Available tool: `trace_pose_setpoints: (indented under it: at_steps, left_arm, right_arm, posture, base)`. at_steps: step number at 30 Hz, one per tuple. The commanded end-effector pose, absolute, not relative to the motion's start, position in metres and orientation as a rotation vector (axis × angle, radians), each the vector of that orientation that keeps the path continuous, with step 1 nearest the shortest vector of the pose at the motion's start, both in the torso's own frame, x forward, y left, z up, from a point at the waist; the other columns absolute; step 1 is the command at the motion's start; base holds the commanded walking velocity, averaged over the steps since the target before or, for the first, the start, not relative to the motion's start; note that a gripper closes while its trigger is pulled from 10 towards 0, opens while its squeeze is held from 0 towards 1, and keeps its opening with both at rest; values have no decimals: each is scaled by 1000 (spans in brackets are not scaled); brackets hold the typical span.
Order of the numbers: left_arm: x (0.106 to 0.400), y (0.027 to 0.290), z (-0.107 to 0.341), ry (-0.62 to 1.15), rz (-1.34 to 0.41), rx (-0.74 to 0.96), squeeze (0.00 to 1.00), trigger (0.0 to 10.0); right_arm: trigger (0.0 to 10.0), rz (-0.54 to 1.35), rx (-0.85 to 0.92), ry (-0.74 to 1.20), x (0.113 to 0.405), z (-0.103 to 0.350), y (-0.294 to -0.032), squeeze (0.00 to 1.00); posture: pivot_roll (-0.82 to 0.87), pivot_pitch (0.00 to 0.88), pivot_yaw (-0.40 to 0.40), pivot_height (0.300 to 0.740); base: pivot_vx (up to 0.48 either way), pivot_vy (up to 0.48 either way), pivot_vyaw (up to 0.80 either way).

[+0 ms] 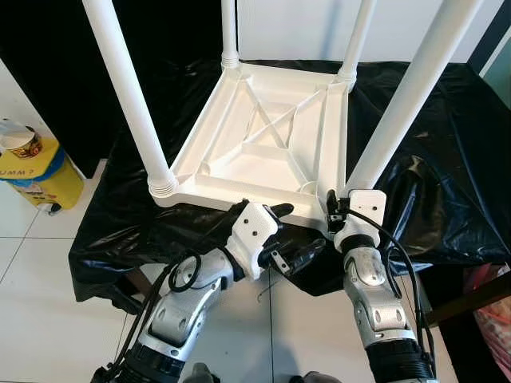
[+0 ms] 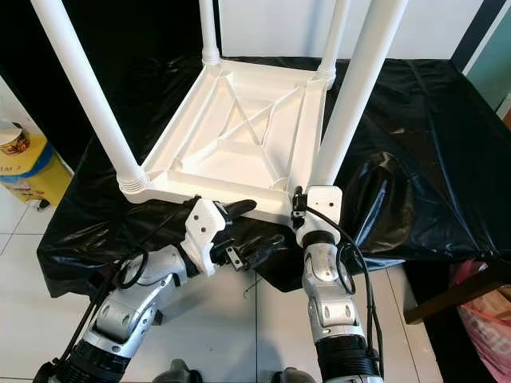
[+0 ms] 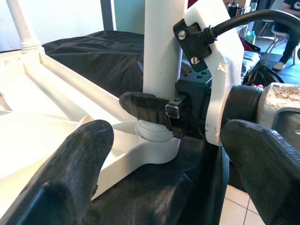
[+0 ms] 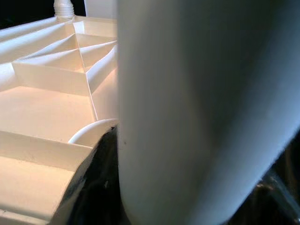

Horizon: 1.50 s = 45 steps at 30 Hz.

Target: Building children table

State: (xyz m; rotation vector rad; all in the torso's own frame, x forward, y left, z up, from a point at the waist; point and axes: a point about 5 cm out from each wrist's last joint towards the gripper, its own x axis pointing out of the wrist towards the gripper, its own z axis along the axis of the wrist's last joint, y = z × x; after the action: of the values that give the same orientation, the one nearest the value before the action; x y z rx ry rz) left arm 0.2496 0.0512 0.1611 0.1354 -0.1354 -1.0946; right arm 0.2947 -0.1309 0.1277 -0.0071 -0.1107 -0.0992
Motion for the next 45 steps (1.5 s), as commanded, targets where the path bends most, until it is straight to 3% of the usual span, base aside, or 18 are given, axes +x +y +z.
trace_pose_setpoints:
  at_steps: [1,11,12,19,32,33,34,35,44,45]
  left_arm:
    - [253,52,162,-138,-1040,141,0,10000]
    - [252,53,161,-137,-1032,137,0,10000]
    - [252,53,161,-136,-1032,137,0,10000]
    - [253,54,161,-133,-1030,139,0,10000]
    - [254,55,162,-135,-1026,143,0,10000]
    - [255,55,162,-137,-1025,145,0,10000]
    - [255,55,162,-137,-1025,145,0,10000]
    - [255,55,163,-139,-1022,146,0,10000]
    - [255,58,163,-140,-1013,152,0,10000]
    - [255,58,163,-140,-1014,152,0,10000]
  right_arm:
    - [10000,-104,-3,-27,291,111,-133,1000]
    - [10000,58,34,-118,291,127,-138,1000]
    - [10000,112,25,-121,290,127,-143,0]
    - [10000,351,-39,-113,291,131,-160,0]
    - [10000,575,-145,-89,309,138,-166,0]
    - [3490,597,-154,-87,312,138,-164,0]
    - [3490,597,-154,-87,312,138,-164,0]
    - [0,612,-162,-81,314,136,-163,0]
    - [0,625,-172,-63,315,130,-166,0]
    - [3529,623,-171,-61,315,129,-167,0]
  posture:
    - [19,92,-38,740]
    - [19,100,-37,740]
    - [18,103,-37,740]
    - [15,103,-36,740]
    - [28,93,-35,740]
    - [32,91,-37,740]
    - [32,91,-37,740]
    - [37,90,-38,740]
    - [39,91,-34,740]
    - [39,90,-34,740]
  base:
    - [0,0,0]
    - [0,0,0]
    - [0,0,0]
    - [0,0,0]
    - [0,0,0]
    - [0,0,0]
    - [0,0,0]
    - [0,0,0]
    - [0,0,0]
    - [0,0,0]
